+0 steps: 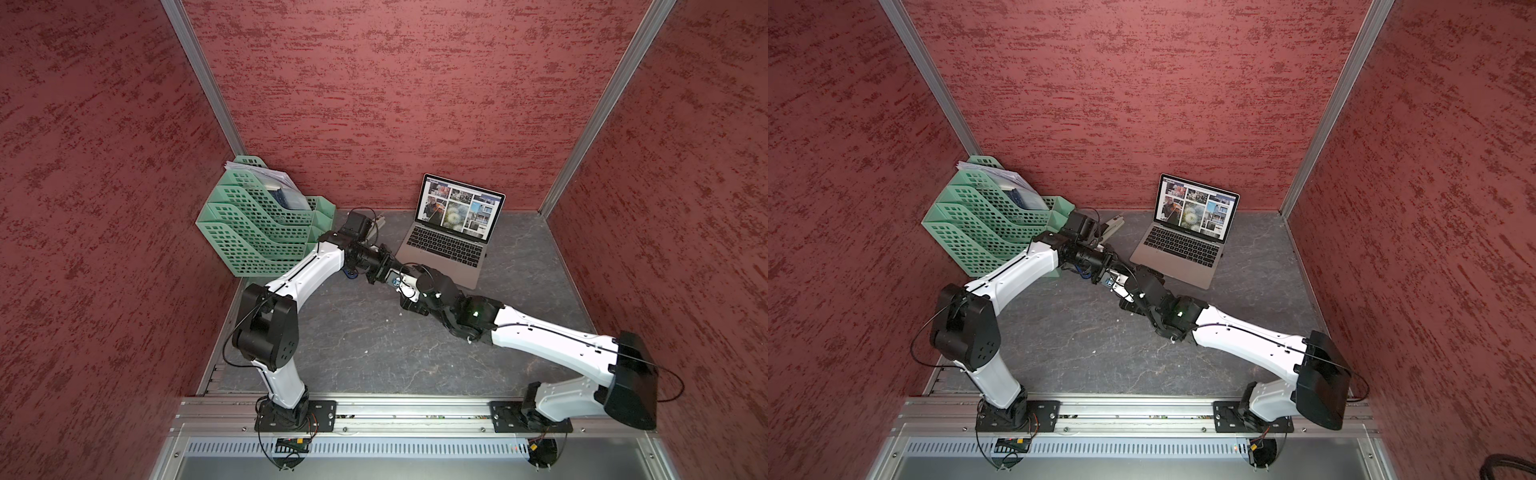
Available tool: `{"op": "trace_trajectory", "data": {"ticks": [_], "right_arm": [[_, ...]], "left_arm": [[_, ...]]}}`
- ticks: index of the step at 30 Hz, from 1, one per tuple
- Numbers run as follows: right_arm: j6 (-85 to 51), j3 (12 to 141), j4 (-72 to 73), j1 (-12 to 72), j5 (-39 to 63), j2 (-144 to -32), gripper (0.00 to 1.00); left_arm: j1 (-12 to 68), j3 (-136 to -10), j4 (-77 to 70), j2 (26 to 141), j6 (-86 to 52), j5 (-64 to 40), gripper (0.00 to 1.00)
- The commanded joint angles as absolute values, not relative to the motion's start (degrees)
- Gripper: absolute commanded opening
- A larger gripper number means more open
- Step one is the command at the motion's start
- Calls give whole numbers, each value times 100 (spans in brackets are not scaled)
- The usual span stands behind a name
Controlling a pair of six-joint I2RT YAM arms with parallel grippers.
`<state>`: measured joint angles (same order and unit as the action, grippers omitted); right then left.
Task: Remove the wireless mouse receiver from the laptop
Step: Pick up the mouse from the center of the board.
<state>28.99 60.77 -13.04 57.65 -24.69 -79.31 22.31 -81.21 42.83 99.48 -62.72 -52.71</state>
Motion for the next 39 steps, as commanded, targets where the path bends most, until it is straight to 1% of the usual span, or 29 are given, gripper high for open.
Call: {"op": "trace_trajectory", "data": {"ticks": [1,3,9,14,18,22,24,29,36,39], "right_arm": [[2875,5968,-1058,5773,-2678,-7983,71],[2900,5959,-1030,5770,-2706,-8028,67],[2933,5916,-876,5768,-2776,-8112,65],[2979,5957,-790,5774,-2829,-8174,57],[2993,5986,-774,5774,-2839,-8174,53],[2999,5979,-782,5774,-2830,-8159,43],[2995,5984,-782,5774,-2821,-8150,41],[3000,6022,-773,5771,-2787,-8156,40],[2979,6092,-765,5774,-2716,-8268,42],[2970,6128,-756,5774,-2707,-8313,42]], "left_arm": [[2198,-8313,4381,9783,-6335,-5480,25],[2189,-8338,4404,9784,-6337,-5507,25],[2190,-8354,4445,9725,-6363,-5503,26],[2198,-8278,4483,9664,-6351,-5510,26],[2197,-8196,4494,9646,-6328,-5501,26],[2197,-8165,4500,9651,-6299,-5486,26],[2197,-8177,4539,9659,-6262,-5463,26],[2215,-8165,4588,9690,-6220,-5436,27],[2285,-8200,4570,9742,-6231,-5454,28],[2320,-8205,4551,9747,-6242,-5465,28]]}}
